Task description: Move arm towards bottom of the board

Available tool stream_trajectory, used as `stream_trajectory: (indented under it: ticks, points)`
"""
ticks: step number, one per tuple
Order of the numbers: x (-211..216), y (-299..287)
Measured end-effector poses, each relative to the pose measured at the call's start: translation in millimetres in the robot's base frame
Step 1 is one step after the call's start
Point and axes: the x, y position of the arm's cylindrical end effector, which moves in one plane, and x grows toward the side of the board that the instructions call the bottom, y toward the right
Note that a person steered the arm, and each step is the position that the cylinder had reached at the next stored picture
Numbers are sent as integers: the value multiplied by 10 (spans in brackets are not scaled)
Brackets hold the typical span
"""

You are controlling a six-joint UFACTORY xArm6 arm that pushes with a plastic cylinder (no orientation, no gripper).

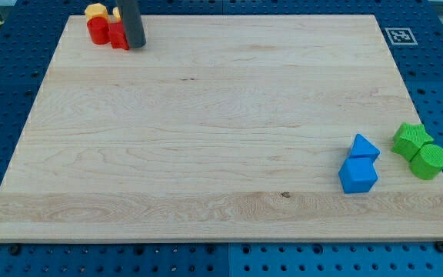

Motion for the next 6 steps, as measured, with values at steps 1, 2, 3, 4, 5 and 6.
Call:
stream_trajectory:
  ticks: [1, 2, 3, 4, 5, 6]
  points:
    - [-62, -106]
    - [-64, -162]
    - [95, -48]
    - [277, 542]
    - [904, 932]
    - [1502, 1319]
